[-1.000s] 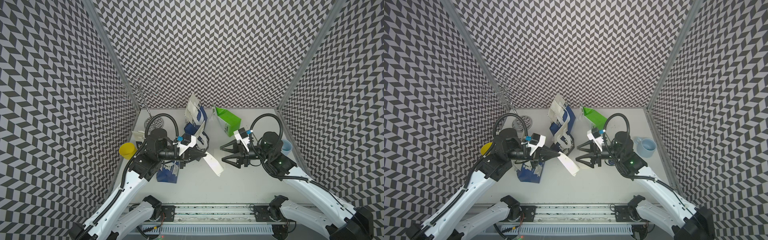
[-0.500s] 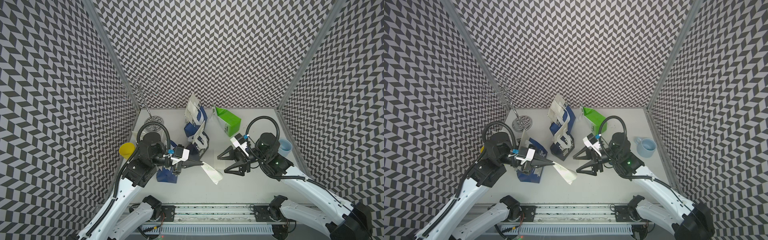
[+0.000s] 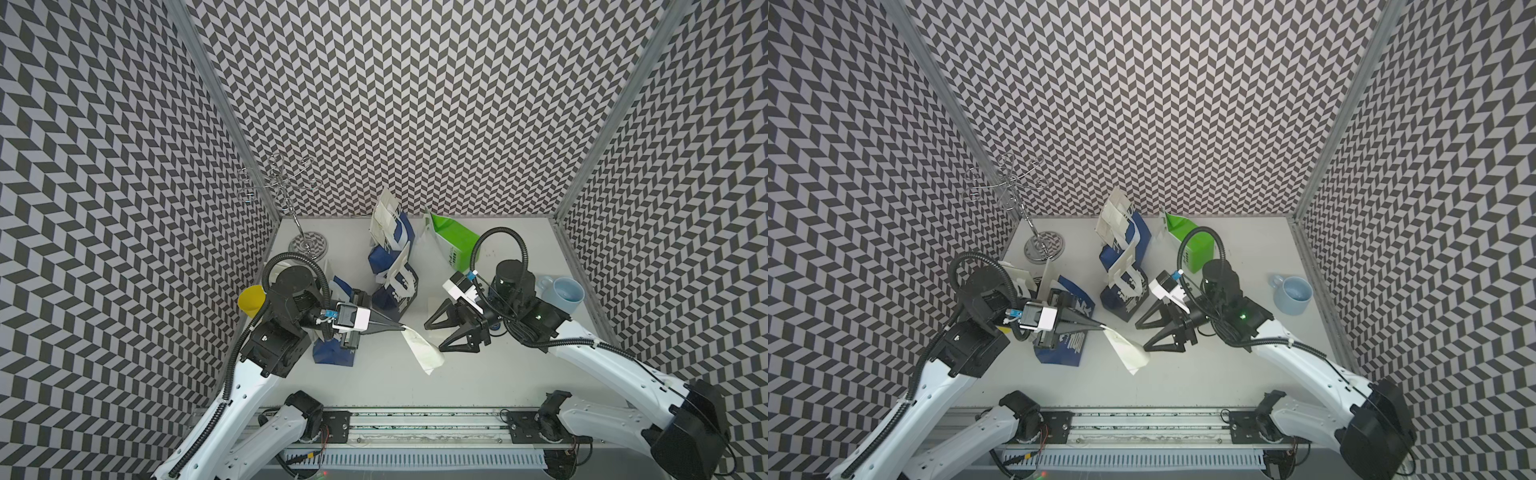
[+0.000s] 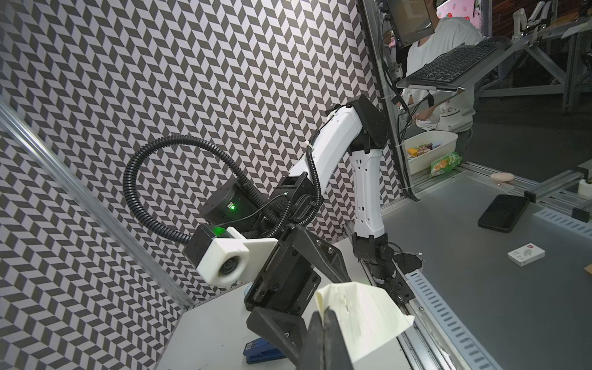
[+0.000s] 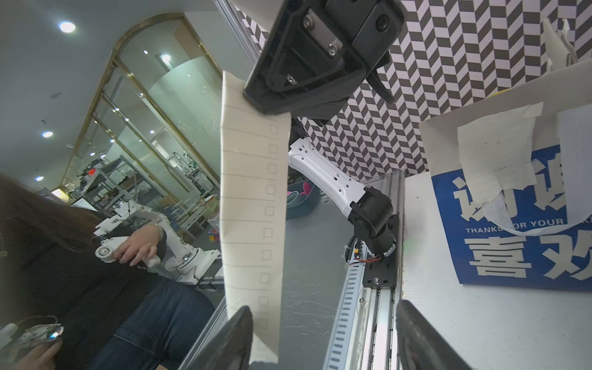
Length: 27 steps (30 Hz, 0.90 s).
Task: Staple the receipts to the bags
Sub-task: Pick up the receipt from the center of the board.
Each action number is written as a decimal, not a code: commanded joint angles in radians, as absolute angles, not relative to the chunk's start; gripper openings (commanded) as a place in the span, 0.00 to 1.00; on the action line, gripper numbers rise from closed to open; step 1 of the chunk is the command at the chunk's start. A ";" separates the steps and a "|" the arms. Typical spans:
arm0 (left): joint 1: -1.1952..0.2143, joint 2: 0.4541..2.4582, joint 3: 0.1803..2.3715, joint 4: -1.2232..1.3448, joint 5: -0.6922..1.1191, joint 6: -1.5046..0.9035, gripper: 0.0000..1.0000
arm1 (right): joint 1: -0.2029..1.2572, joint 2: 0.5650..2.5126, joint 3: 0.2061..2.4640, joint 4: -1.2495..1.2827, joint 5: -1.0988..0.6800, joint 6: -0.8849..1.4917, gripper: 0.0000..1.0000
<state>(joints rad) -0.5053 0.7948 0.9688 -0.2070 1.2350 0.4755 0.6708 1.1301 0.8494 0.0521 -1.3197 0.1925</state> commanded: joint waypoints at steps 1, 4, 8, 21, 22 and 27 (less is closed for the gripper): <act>-0.502 0.807 1.003 -0.184 1.223 0.519 0.00 | 0.676 1.097 0.868 0.072 -1.360 0.169 0.67; -0.502 0.809 0.998 -0.178 1.215 0.522 0.00 | 0.675 1.085 0.867 0.086 -1.368 0.186 0.66; -0.502 0.802 0.991 -0.148 1.190 0.524 0.00 | 0.675 1.087 0.870 0.075 -1.380 0.188 0.65; -0.502 0.813 0.970 -0.151 1.164 0.534 0.00 | 0.675 1.080 0.904 0.100 -1.349 0.218 0.53; -0.502 0.813 0.965 -0.149 1.161 0.533 0.00 | 0.675 1.080 0.905 0.106 -1.347 0.226 0.50; -0.502 0.808 0.932 -0.094 1.137 0.501 0.00 | 0.675 1.084 0.907 0.132 -1.338 0.258 0.23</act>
